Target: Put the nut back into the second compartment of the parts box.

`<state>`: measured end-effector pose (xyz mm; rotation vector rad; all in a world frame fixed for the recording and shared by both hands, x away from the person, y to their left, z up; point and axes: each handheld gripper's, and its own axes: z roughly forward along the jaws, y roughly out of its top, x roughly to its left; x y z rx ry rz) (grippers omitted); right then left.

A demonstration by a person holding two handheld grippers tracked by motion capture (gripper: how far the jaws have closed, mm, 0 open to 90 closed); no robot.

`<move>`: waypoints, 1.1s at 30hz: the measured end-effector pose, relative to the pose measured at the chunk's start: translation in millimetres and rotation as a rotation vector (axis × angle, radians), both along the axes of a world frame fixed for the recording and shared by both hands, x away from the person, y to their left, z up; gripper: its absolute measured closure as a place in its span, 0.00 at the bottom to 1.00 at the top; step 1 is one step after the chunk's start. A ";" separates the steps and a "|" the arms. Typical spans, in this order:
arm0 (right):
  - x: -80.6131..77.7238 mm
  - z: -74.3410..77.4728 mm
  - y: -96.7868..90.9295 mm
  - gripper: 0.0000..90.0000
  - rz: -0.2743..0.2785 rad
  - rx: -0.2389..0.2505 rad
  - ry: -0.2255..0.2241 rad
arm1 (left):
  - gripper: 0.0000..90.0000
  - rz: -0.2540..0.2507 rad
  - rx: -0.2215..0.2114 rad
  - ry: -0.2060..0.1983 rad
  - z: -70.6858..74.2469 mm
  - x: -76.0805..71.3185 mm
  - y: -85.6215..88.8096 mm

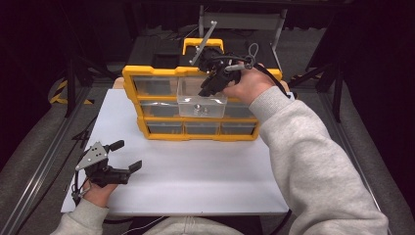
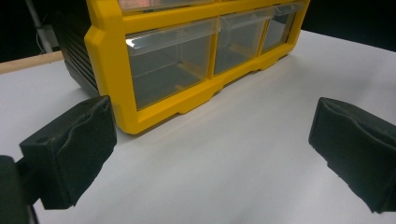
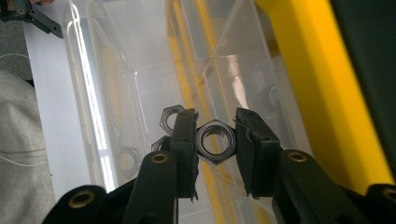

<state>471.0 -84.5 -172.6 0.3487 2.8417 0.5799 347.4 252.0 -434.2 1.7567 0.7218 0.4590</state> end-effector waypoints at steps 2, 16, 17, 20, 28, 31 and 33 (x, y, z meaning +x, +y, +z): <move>0.9 -2.6 0.6 0.78 0.002 -0.005 0.004 | 0.02 0.001 0.001 0.000 0.0 -0.1 0.0; 5.0 -9.4 5.7 0.78 0.011 -0.023 0.047 | 0.02 -0.001 0.000 0.001 -0.1 0.2 -0.2; 4.9 -9.2 5.9 0.78 0.010 -0.027 0.044 | 0.02 -0.001 0.001 0.001 -0.1 0.3 -0.1; 3.4 -8.6 6.3 0.76 0.012 -0.029 0.018 | 0.02 -0.001 0.000 0.001 0.0 0.3 0.0; 0.1 -3.5 1.6 0.68 0.009 -0.001 0.008 | 0.02 -0.002 -0.002 -0.001 -0.1 0.8 -0.2; -2.9 1.3 -3.1 0.68 0.008 0.021 -0.010 | 0.02 -0.002 -0.001 0.000 -0.1 1.2 0.1; -5.5 6.6 -7.5 0.67 0.004 0.043 -0.025 | 0.02 -0.002 -0.001 0.001 -0.2 1.1 0.0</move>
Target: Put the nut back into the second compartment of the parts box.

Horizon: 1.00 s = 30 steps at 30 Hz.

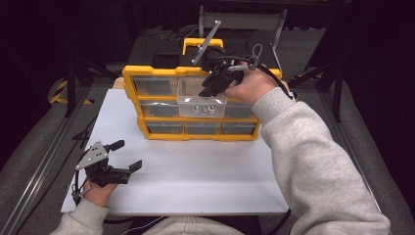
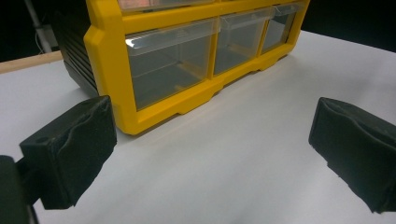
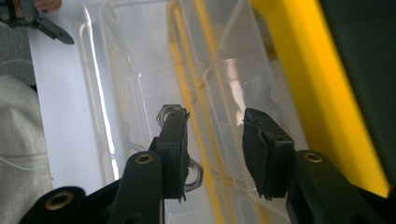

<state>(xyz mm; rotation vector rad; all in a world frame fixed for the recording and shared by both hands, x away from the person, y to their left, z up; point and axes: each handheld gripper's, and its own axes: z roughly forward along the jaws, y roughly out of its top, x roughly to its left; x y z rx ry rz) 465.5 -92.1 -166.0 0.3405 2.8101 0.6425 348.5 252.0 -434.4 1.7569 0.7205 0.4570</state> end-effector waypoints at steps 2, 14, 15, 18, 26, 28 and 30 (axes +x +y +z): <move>-2.1 3.3 -3.3 0.64 0.000 0.022 -0.018 | 0.02 0.001 0.000 -0.001 -0.1 -0.3 -0.3; -35.8 20.2 -56.6 0.33 -0.093 0.207 -0.131 | 0.02 0.002 0.002 -0.001 0.3 -1.5 -0.6; -40.4 18.5 -63.0 0.30 -0.097 0.225 -0.145 | 0.02 0.002 0.003 0.000 0.3 -1.4 -0.6; -50.4 10.5 -80.7 0.23 -0.104 0.283 -0.171 | 0.02 0.001 0.002 -0.001 0.4 -1.4 -0.9; -73.5 -26.8 -128.6 0.11 -0.161 0.468 -0.239 | 0.02 0.000 0.006 -0.002 0.3 -1.5 -1.8; -76.8 -33.5 -135.8 0.10 -0.170 0.492 -0.243 | 0.02 0.000 0.006 -0.002 0.3 -1.6 -1.8; -84.7 -50.1 -152.7 0.08 -0.202 0.541 -0.253 | 0.02 0.001 0.005 -0.003 0.4 -1.7 -2.0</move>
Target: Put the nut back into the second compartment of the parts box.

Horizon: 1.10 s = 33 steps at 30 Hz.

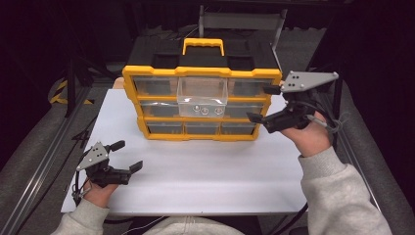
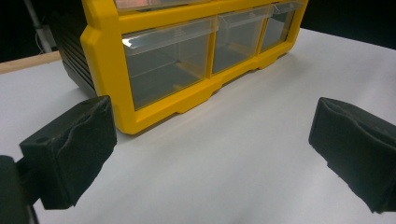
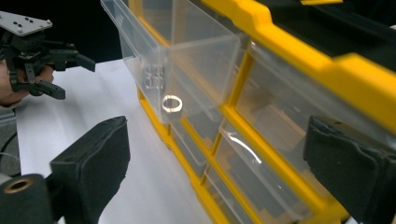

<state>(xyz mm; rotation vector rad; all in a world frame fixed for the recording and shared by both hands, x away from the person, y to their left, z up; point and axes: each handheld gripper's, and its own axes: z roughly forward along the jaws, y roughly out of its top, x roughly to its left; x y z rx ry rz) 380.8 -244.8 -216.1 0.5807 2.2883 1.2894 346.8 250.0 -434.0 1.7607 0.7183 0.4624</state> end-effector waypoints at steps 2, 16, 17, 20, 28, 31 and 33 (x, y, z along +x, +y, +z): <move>-4.9 -9.1 -8.6 0.07 -0.008 0.035 0.000 | 0.02 0.000 0.001 0.000 0.0 -0.1 -0.2; -26.2 -83.8 -37.9 0.03 -0.047 0.178 -0.072 | 0.02 -0.001 0.003 0.001 0.0 -0.1 -0.2; -26.8 -89.0 -39.1 0.03 -0.050 0.192 -0.082 | 0.02 -0.002 0.004 0.002 0.2 -0.2 -0.1; -27.1 -105.4 -42.0 0.03 -0.058 0.234 -0.095 | 0.02 -0.001 0.001 0.000 0.5 -0.5 0.3; -33.8 -147.4 -43.9 0.03 -0.076 0.261 -0.172 | 0.02 -0.003 0.002 -0.001 0.8 -0.6 0.5; -35.7 -157.8 -44.1 0.03 -0.078 0.260 -0.166 | 0.02 -0.004 0.003 -0.003 1.1 -0.9 0.4; -36.8 -162.0 -44.5 0.03 -0.079 0.263 -0.170 | 0.02 -0.006 0.006 -0.003 1.4 -1.0 0.6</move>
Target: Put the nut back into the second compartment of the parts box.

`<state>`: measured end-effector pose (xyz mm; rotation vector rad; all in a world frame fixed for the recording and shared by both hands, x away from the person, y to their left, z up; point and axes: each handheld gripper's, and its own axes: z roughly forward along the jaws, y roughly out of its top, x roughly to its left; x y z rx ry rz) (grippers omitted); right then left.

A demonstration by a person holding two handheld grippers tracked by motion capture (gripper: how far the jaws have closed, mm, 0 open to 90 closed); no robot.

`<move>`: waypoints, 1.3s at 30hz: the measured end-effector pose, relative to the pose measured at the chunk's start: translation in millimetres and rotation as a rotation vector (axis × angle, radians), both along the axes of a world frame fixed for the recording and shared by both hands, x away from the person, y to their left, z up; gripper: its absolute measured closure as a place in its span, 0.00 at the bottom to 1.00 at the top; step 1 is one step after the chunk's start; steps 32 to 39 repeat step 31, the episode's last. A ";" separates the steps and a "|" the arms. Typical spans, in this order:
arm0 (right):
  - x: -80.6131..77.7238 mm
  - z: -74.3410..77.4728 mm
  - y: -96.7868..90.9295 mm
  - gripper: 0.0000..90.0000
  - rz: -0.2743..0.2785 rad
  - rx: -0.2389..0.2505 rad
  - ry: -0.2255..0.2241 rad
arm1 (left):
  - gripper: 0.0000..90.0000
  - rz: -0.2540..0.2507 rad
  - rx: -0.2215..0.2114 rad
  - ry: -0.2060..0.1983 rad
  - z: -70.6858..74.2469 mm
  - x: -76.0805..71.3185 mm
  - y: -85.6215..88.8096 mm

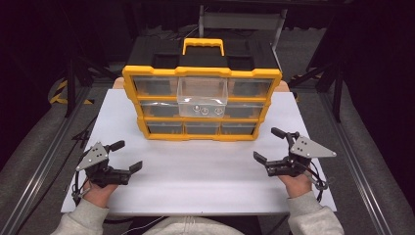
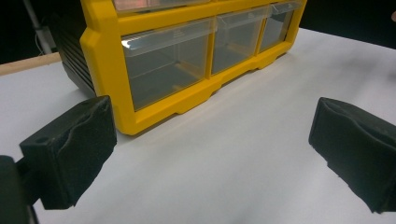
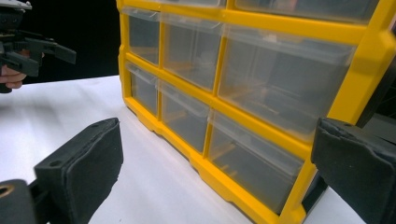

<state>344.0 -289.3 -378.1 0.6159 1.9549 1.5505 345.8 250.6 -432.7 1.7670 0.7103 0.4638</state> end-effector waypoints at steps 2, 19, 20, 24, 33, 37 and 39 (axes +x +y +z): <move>-1.3 -6.8 -1.0 0.03 -0.003 0.005 0.008 | 0.02 -0.002 -0.001 -0.001 0.1 0.0 0.0; 2.1 -52.5 -8.2 0.01 -0.014 -0.008 0.072 | 0.01 -0.045 -0.039 -0.011 3.0 -1.7 3.0; 2.8 -54.0 -7.2 0.00 -0.011 -0.009 0.076 | 0.01 -0.048 -0.045 -0.013 3.1 -1.8 3.2; 5.3 -58.2 -0.7 0.00 -0.002 -0.032 0.089 | 0.01 -0.069 -0.063 -0.015 3.5 -1.6 4.4; 3.4 -56.5 5.2 0.00 0.017 -0.028 0.076 | 0.01 -0.075 -0.063 -0.011 2.5 -0.5 4.4; 3.4 -56.5 5.2 0.00 0.017 -0.028 0.076 | 0.01 -0.075 -0.063 -0.011 2.5 -0.5 4.4; 3.4 -56.5 5.2 0.00 0.017 -0.028 0.076 | 0.01 -0.075 -0.063 -0.011 2.5 -0.5 4.4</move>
